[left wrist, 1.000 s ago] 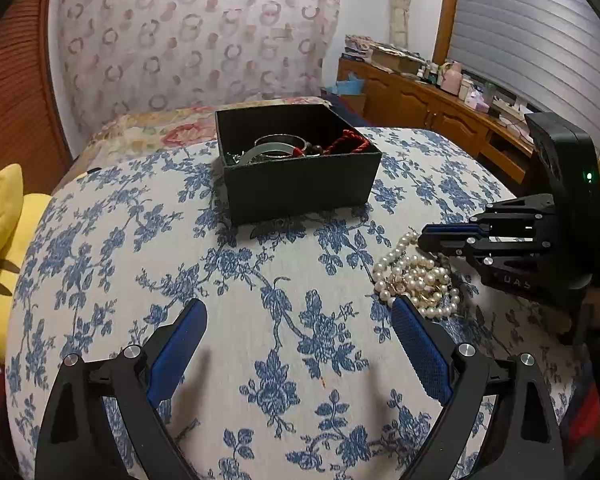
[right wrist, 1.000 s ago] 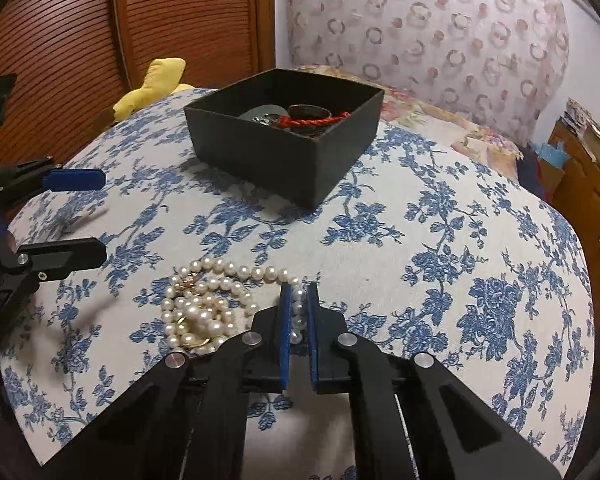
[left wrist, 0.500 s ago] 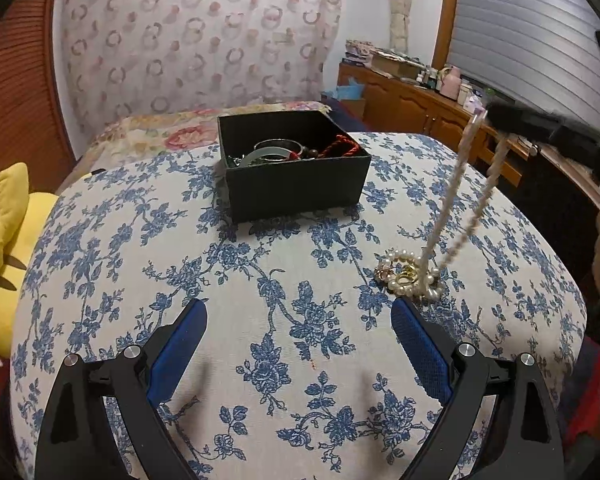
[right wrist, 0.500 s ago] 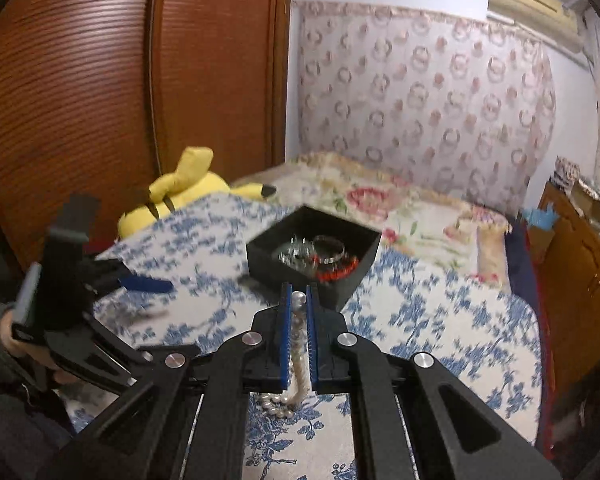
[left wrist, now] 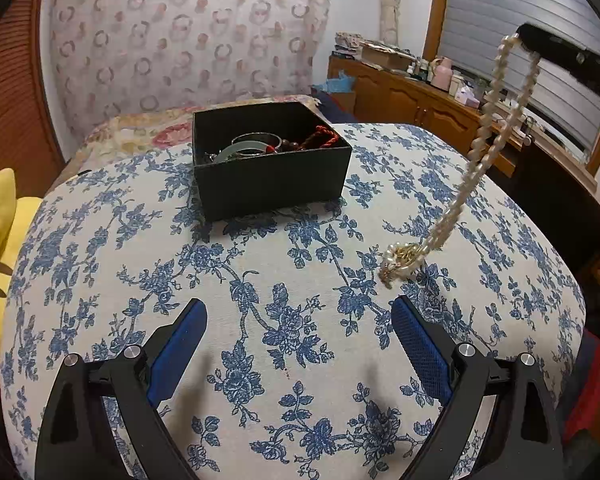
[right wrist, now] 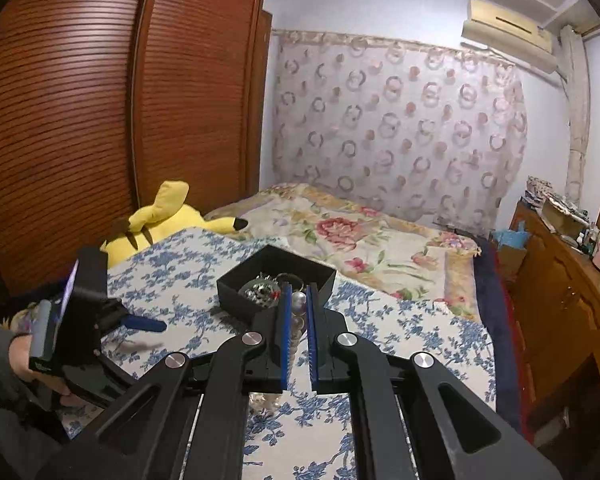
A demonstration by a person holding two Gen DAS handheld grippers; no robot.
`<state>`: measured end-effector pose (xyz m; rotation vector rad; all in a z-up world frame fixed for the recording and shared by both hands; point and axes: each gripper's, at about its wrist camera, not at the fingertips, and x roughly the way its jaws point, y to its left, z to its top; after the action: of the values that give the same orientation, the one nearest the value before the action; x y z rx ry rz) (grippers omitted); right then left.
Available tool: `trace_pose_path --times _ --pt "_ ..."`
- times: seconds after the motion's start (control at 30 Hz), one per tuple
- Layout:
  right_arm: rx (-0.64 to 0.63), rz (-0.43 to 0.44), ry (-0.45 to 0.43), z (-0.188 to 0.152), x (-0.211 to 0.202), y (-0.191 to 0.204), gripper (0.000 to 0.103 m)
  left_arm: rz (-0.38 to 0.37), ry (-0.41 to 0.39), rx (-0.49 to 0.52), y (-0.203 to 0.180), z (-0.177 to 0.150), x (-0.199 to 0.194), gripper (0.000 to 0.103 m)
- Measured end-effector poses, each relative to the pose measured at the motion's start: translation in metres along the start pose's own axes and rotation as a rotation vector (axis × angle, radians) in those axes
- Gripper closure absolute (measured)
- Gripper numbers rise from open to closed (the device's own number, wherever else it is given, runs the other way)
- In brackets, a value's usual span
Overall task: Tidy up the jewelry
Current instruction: 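Lift the pearl necklace high off the bedspread with the right tool, then grasp the small gold earring with the left tool while the right tool holds the pearls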
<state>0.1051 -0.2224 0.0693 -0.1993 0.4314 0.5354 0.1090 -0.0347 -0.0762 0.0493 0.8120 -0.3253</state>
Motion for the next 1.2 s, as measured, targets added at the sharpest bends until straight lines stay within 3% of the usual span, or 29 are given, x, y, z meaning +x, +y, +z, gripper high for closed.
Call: trace_pose_path --times 0.23,0.57,0.8,1.07,1.13,1.2 --pt "-0.009 -0.036 -0.055 0.012 -0.017 -0.004 0.095 -0.017 0.003 0.015 -0.009 0.003 0.004 0.013" --pt "0.012 -0.065 -0.026 0.003 -0.013 -0.018 0.095 -0.063 0.021 0.078 -0.034 0.012 0.02 0.014" --pt "0.023 -0.082 -0.035 0.001 -0.016 -0.023 0.095 -0.103 0.064 0.095 -0.047 0.017 0.038 0.033" --pt "0.025 -0.088 -0.099 0.019 -0.032 -0.027 0.095 -0.118 0.074 0.094 -0.051 0.016 0.042 0.035" --pt "0.019 -0.092 -0.095 0.019 -0.031 -0.026 0.095 -0.12 0.076 0.095 -0.052 0.016 0.044 0.041" --pt "0.017 -0.096 -0.086 0.019 -0.029 -0.027 0.095 -0.124 0.086 0.101 -0.053 0.016 0.045 0.057"
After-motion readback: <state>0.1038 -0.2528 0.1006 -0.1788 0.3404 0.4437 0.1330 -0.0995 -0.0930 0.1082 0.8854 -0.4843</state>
